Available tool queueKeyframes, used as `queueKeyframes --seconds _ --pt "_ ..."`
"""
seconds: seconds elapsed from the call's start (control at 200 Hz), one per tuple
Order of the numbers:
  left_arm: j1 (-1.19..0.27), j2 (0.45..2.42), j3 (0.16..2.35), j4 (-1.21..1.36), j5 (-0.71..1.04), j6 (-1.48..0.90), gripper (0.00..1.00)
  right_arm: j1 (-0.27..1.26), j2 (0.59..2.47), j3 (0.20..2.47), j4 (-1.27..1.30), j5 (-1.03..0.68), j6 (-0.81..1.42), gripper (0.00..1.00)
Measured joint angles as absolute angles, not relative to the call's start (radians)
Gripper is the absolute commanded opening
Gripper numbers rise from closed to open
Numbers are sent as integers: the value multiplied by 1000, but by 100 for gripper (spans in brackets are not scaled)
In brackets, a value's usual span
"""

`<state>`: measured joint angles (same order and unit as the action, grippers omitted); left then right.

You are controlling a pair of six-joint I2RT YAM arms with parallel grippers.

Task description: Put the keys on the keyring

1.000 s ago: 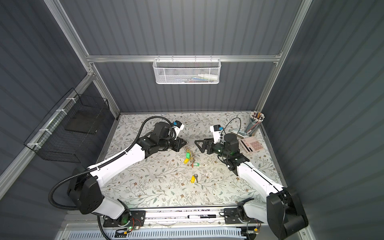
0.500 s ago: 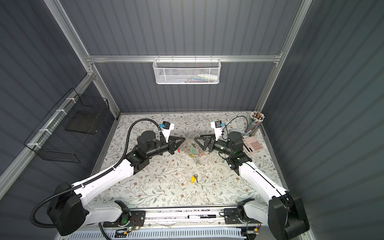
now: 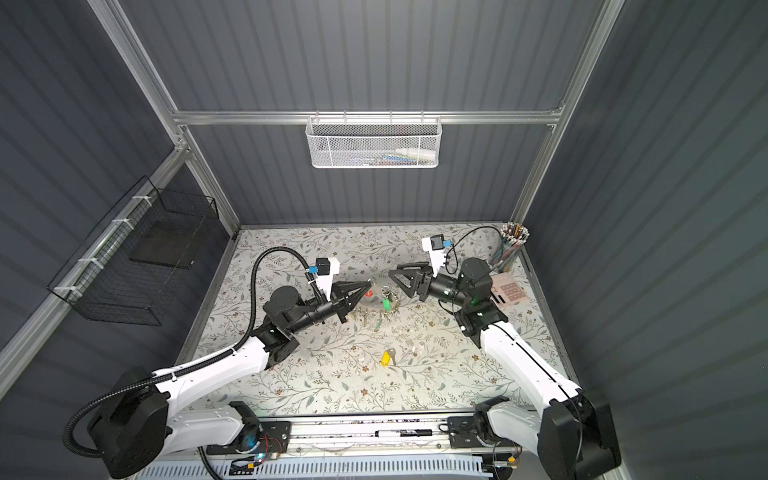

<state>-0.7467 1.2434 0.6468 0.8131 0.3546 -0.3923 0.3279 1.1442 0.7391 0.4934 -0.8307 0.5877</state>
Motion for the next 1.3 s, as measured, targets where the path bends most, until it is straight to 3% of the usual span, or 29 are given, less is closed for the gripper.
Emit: queueKeyframes --seconds 0.24,0.845,1.301 --pt "-779 1244 635 944 341 -385 0 328 1166 750 510 -872 595 36" --pt "-785 1379 633 1155 319 -452 0 329 1182 733 737 -999 719 38" --pt "-785 1465 633 1306 384 -534 0 353 1221 733 739 -1023 725 27"
